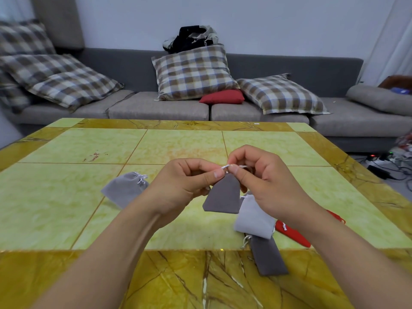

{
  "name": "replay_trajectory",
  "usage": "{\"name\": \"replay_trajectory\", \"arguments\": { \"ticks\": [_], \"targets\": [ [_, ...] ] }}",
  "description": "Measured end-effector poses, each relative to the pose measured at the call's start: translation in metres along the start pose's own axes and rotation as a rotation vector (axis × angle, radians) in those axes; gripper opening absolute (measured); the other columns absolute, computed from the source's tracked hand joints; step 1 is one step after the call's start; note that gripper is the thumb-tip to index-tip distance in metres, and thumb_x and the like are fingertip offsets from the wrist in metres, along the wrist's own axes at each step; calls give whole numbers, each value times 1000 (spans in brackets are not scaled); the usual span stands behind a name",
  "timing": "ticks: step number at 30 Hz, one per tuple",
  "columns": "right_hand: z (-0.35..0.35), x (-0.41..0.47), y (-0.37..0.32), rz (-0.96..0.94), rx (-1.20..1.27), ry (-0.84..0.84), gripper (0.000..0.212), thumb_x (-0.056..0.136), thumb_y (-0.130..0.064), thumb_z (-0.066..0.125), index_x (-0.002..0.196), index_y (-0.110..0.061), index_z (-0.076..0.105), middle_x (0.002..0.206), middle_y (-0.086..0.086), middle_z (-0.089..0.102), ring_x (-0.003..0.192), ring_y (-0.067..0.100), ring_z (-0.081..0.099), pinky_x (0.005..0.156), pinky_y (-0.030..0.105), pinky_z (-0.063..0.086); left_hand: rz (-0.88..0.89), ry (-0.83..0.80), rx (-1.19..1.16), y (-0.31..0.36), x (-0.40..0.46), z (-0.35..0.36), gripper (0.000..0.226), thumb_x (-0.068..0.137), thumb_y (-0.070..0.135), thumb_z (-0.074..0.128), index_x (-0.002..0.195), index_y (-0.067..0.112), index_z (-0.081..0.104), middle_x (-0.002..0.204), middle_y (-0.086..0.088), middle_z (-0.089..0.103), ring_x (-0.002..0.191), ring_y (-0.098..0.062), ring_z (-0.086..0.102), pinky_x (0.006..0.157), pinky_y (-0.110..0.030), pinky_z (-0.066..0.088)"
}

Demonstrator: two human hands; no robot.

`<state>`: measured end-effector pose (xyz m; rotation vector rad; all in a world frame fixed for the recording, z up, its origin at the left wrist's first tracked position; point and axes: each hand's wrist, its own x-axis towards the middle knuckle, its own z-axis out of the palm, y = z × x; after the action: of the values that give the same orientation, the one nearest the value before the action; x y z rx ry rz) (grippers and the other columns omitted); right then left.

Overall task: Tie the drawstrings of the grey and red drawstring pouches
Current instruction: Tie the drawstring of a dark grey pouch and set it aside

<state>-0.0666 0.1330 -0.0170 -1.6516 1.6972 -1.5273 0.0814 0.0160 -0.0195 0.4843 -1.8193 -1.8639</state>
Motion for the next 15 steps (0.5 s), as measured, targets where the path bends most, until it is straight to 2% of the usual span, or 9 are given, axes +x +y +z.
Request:
{"name": "replay_trajectory", "arguments": {
  "ticks": [4, 6, 8, 11, 15],
  "targets": [
    [6, -1, 2, -17, -52, 28, 13, 99, -7, 53, 91, -17, 59, 70, 4, 58, 58, 9, 45, 57, 20, 37, 8, 67, -34, 0, -2, 8, 21, 63, 29, 78, 78, 14, 78, 84, -11, 75, 80, -25, 63, 74, -35, 48],
    [8, -2, 2, -53, -158, 49, 13, 100, -9, 53, 92, -19, 57, 65, 6, 58, 56, 13, 45, 56, 22, 35, 14, 97, -7, 0, -2, 10, 19, 64, 26, 78, 79, 14, 77, 83, -11, 76, 77, -20, 67, 71, -31, 50],
    [9, -2, 2, -63, -217, 64, 13, 99, -9, 54, 91, -18, 57, 60, -1, 57, 55, 10, 43, 55, 22, 33, 10, 107, 37, 1, -2, 10, 26, 65, 24, 78, 87, 10, 76, 85, -14, 76, 76, -19, 69, 69, -29, 52],
    [12, -1, 3, -6, -116, 83, 13, 97, -5, 54, 89, -14, 59, 55, -12, 51, 54, 7, 40, 54, 24, 33, 16, 93, 87, 2, -3, 7, 30, 69, 19, 79, 95, 5, 74, 90, -19, 75, 79, -23, 68, 70, -31, 52],
    [17, 0, 2, 85, 81, 99, 12, 98, 1, 49, 90, -2, 57, 53, -16, 57, 54, 4, 47, 55, 22, 40, 112, 120, 177, 3, -3, 8, 17, 75, 4, 78, 91, 3, 75, 82, -13, 76, 69, -12, 68, 58, -18, 50]
  ]
}}
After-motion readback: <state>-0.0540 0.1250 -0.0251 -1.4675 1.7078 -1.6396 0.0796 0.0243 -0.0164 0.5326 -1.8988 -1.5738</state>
